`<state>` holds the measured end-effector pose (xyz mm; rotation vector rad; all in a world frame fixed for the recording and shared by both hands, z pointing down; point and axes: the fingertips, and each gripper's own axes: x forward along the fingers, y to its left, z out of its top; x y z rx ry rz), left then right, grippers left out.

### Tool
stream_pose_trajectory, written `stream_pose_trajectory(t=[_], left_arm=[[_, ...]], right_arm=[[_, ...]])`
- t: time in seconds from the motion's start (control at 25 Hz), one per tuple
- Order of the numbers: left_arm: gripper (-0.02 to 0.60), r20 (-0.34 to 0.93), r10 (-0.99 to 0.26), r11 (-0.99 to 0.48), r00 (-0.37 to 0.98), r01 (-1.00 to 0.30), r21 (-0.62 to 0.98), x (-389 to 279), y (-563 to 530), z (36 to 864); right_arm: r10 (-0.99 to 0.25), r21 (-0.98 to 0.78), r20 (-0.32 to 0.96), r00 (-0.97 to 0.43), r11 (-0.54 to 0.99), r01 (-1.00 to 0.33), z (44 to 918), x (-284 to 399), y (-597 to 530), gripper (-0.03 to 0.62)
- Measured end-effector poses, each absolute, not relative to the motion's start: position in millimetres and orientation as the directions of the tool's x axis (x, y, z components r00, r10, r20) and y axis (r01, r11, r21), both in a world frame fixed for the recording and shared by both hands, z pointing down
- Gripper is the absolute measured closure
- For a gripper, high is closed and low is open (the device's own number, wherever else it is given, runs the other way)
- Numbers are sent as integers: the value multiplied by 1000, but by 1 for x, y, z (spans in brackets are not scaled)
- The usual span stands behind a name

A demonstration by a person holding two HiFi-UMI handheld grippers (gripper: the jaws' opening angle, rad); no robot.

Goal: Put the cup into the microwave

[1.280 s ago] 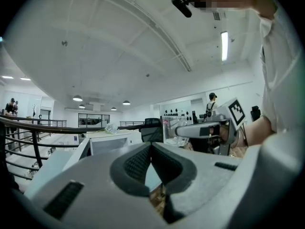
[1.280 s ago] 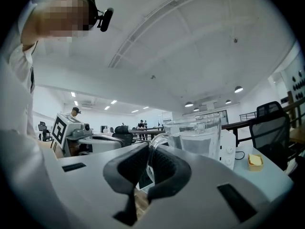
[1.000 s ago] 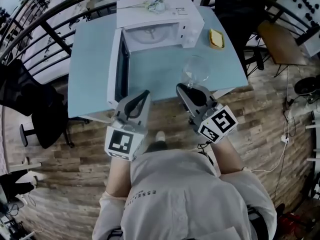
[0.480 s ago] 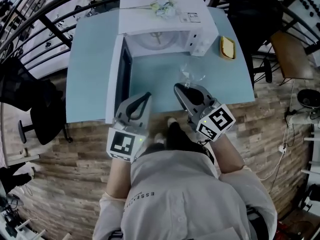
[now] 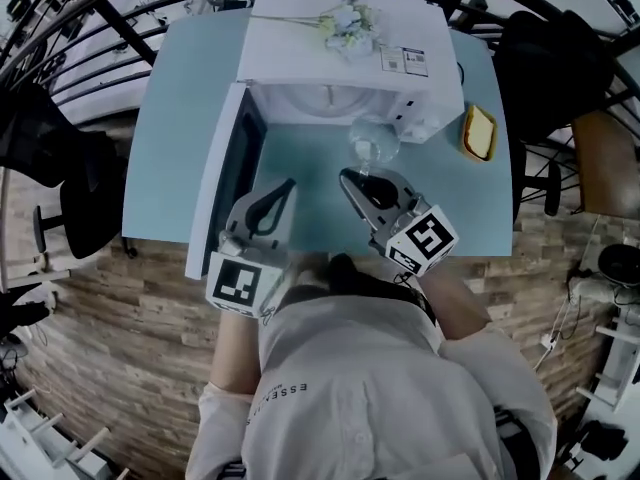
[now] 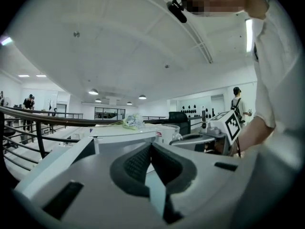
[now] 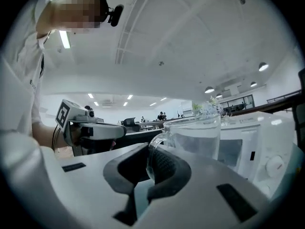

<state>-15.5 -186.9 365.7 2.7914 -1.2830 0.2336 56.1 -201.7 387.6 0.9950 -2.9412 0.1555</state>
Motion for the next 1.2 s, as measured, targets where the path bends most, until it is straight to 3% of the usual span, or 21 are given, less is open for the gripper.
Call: stream_pose_trajectory(t=[0.48, 1.2], left_arm=[[579, 228, -810, -547, 541, -836, 40, -12, -244, 416], [580, 303, -817, -506, 491, -862, 34, -21, -277, 456]], right_arm=[[-469, -137, 132, -873, 864, -485, 463, 51, -284, 572], [-481, -176, 128, -867, 850, -497, 512, 26, -376, 572]])
